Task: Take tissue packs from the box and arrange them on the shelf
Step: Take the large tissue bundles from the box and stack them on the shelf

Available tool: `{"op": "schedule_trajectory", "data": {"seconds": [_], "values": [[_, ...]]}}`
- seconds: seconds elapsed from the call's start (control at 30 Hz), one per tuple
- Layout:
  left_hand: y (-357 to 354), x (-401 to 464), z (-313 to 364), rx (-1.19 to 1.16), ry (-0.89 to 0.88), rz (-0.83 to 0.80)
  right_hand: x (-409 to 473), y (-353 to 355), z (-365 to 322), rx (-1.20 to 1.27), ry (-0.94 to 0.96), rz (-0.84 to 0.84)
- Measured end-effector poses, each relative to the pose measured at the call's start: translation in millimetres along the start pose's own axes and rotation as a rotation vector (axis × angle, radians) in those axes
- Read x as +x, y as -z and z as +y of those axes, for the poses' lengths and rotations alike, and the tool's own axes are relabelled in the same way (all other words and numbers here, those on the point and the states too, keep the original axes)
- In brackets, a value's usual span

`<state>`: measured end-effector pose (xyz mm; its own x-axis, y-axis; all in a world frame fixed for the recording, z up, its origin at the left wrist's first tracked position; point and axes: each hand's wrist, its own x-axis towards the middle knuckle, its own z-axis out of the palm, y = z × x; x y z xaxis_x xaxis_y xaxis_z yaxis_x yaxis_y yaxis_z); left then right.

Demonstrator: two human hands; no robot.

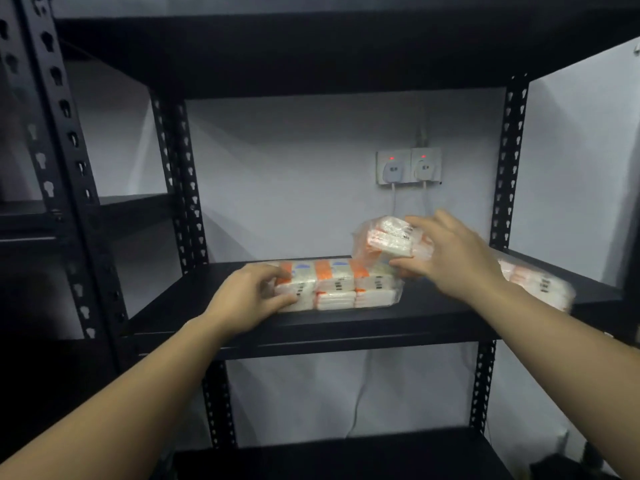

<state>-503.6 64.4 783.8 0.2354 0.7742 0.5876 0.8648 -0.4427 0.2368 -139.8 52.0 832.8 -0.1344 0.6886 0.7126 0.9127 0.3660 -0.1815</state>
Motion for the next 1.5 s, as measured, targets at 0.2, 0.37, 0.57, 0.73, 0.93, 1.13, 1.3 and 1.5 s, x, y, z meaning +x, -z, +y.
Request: {"op": "schedule_trajectory", "data": {"seconds": [0.2,0.37,0.57,0.73,0.93,1.13,1.3,1.5], "values": [[1.3,20.3,26.1,-0.156,0.031,-0.018,6.1,-5.2,-19.2,-0.076,0.058,0.009],[2.3,47.3,78.8,-0.528,0.013,-0.11,9.2,-15.7,-27.8,-0.018,0.171,0.09],[-17.9,65.8,81.2,-0.544,-0.018,-0.075,7.4,-32.0,-17.9,0.051,0.17,-0.007],[-31.3,70.6,71.2,-0.428,-0.001,-0.127,0.8,-21.8,23.2,0.038,0.064,-0.188],[-42.9,83.0,87.3,-0.227,0.013,-0.158,-4.8,4.1,76.8,0.019,-0.078,-0.414],[-64.2,105.4,122.2,-0.077,-0.031,-0.124,-17.3,22.9,115.0,-0.143,-0.141,-0.387],[-92.7,128.0,164.4,0.005,-0.072,-0.228,-30.1,33.1,143.2,-0.291,-0.236,-0.365],[-127.6,147.6,199.3,0.01,-0.094,-0.318,-38.6,54.1,171.6,-0.169,-0.296,-0.351]]}}
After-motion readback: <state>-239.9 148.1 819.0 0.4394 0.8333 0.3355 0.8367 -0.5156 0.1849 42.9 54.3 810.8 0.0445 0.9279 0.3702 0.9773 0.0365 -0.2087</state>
